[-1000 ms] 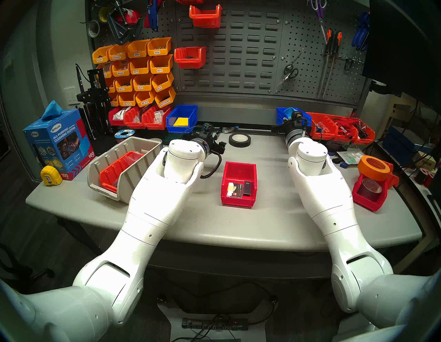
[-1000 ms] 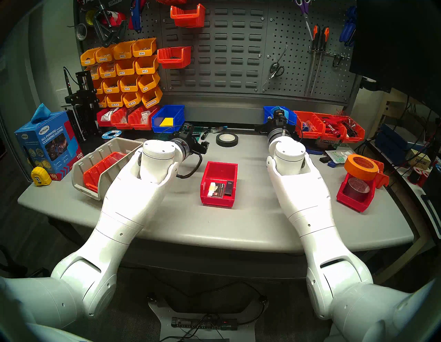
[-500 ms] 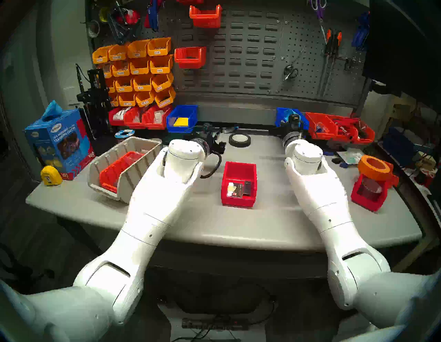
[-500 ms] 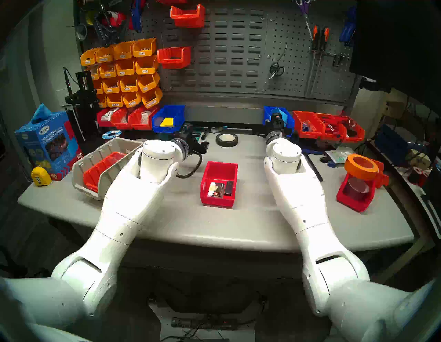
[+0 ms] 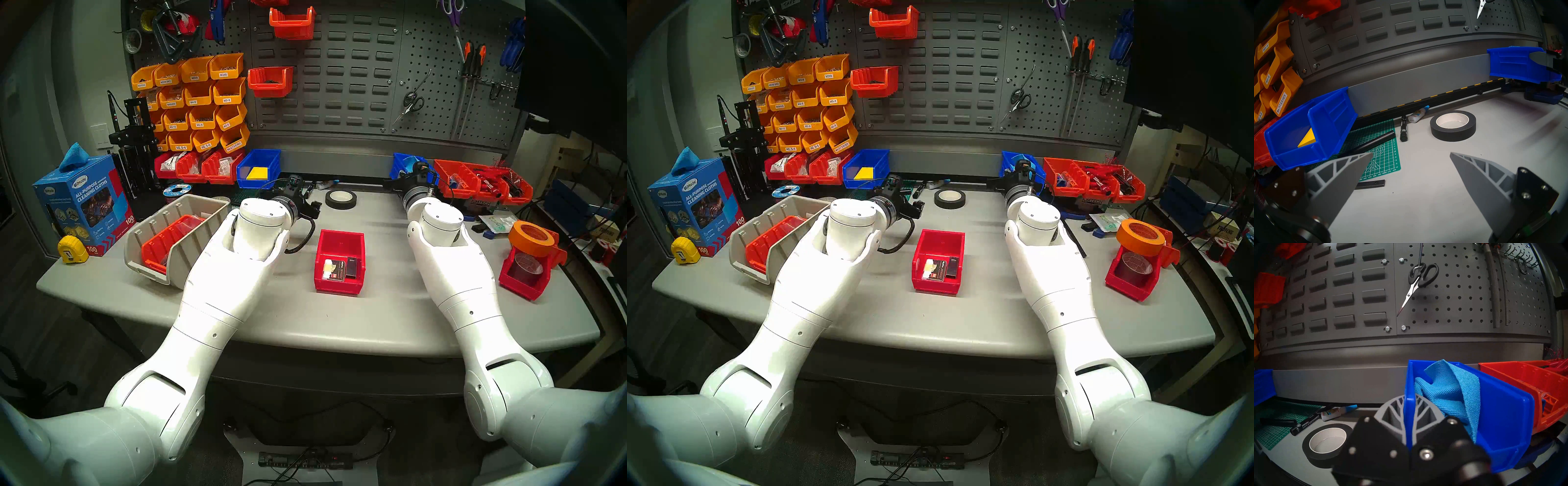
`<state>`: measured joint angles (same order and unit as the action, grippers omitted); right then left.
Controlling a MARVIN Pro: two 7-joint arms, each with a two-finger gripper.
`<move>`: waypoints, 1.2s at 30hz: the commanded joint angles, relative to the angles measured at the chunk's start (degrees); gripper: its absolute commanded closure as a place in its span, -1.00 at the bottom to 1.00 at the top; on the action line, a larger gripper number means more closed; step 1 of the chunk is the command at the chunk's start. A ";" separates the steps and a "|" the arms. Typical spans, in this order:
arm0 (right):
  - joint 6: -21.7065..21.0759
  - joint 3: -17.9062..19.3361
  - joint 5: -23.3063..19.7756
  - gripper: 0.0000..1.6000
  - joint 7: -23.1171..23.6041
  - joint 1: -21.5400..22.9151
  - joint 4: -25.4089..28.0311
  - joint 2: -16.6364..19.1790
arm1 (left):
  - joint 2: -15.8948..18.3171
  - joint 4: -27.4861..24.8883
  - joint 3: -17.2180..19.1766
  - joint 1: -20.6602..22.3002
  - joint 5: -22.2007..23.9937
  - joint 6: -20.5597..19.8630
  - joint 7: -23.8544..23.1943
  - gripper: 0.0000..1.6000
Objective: Hang all the unorganized tool boxes onto the wall
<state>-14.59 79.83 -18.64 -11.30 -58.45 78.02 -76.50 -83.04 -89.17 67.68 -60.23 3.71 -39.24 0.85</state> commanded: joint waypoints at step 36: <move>-4.41 2.02 1.02 -1.00 1.59 -5.65 7.24 3.51 | -0.52 -0.63 0.58 0.63 -0.69 -0.14 -0.58 -1.00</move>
<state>-18.54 81.72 -18.01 -8.72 -62.65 82.44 -73.13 -83.41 -89.17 68.08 -60.37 2.96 -39.29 0.34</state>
